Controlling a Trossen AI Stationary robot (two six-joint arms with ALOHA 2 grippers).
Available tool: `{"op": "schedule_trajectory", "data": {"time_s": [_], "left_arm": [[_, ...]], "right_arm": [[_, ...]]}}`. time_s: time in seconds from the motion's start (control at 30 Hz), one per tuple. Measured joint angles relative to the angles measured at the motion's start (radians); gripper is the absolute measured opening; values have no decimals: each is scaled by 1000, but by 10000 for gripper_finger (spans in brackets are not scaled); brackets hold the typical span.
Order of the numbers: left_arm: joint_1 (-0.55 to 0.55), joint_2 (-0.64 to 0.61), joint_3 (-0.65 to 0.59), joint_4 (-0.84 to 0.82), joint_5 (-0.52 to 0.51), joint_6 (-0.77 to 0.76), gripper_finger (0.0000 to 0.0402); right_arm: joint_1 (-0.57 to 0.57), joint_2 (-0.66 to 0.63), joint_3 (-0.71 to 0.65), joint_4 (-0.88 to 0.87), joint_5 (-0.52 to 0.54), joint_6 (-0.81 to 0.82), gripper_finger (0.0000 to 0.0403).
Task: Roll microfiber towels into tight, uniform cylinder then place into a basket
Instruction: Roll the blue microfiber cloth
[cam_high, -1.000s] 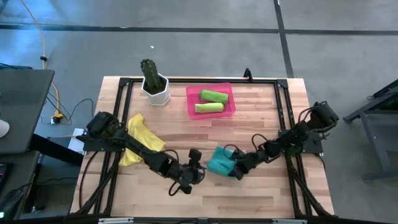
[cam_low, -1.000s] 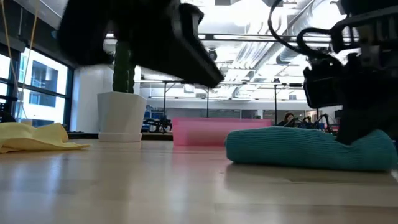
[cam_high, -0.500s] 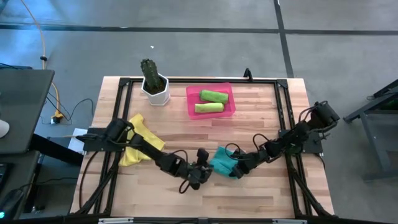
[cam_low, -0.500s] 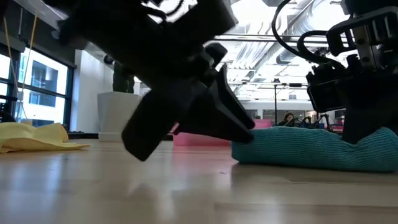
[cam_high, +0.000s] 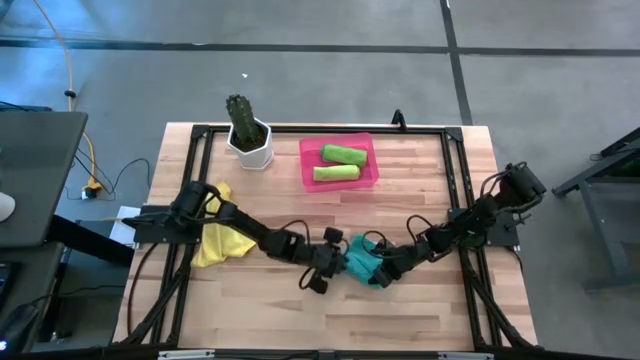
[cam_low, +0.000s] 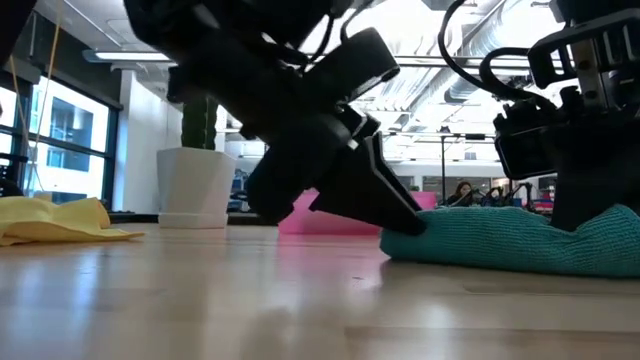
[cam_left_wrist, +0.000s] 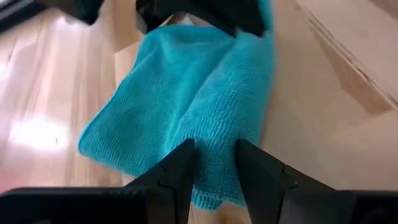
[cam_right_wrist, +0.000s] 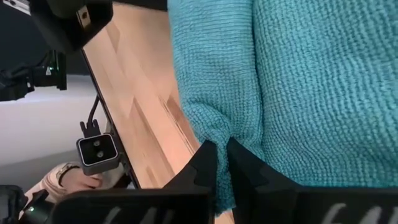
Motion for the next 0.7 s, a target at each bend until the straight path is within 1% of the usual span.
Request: {"op": "schedule_trajectory", "data": {"time_s": [0.07, 0.23, 0.4, 0.53, 0.7], "left_arm": [[20, 0, 0, -2, 45, -30, 105], [62, 0, 0, -31, 214, -104, 98], [78, 0, 0, -60, 357, -168, 82], [74, -2, 2, -101, 407, -282, 67], [56, -5, 4, -138, 418, -522, 50]], "right_arm": [[0, 0, 0, 1, 0, -9, 5], [0, 0, 0, 2, 0, -26, 5], [0, -1, 0, 4, 0, -103, 7], [0, -1, 0, 4, 5, -204, 24], [-1, 1, 2, 20, 8, -415, 60]]}}
